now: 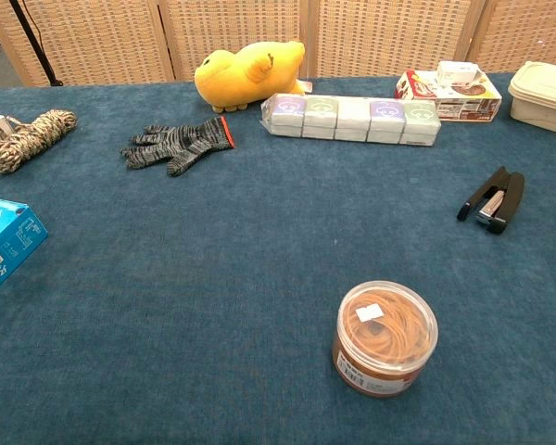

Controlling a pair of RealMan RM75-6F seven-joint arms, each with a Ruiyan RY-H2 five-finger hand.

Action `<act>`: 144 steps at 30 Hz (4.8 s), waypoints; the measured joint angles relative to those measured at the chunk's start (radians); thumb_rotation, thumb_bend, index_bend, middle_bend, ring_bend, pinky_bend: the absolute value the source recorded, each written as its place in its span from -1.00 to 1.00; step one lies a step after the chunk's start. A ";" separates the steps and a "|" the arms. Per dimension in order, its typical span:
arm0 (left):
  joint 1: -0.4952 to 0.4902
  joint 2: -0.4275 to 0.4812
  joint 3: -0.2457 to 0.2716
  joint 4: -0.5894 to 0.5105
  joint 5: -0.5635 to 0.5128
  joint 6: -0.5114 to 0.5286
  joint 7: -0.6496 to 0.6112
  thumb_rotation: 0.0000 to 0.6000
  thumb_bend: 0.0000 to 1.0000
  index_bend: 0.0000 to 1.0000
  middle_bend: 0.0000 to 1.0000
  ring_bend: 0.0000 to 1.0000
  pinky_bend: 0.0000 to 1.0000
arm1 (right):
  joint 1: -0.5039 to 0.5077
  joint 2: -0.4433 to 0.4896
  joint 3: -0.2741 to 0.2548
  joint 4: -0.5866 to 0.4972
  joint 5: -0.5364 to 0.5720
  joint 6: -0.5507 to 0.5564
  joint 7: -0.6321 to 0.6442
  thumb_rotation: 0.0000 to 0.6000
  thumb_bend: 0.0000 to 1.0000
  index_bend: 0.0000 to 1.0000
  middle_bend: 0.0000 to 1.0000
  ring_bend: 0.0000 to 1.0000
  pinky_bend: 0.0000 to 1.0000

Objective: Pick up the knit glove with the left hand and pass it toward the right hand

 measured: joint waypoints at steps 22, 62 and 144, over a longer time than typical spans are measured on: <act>-0.164 0.045 -0.147 -0.101 -0.158 -0.185 0.007 1.00 -1.00 -1.00 -1.00 -1.00 -1.00 | 0.015 0.003 0.022 -0.006 0.064 -0.032 0.014 1.00 -1.00 -0.91 -1.00 -1.00 -1.00; -0.998 -0.564 -0.362 0.971 -0.742 -1.109 -0.012 1.00 -1.00 -1.00 -1.00 -1.00 -1.00 | 0.071 -0.020 0.126 0.020 0.316 -0.112 -0.039 1.00 -1.00 -0.89 -1.00 -1.00 -1.00; -0.938 -0.675 -0.340 1.030 -0.536 -0.818 -0.128 1.00 0.14 0.20 0.16 0.09 0.30 | 0.067 -0.019 0.093 0.016 0.264 -0.086 -0.032 1.00 -1.00 -0.88 -1.00 -1.00 -1.00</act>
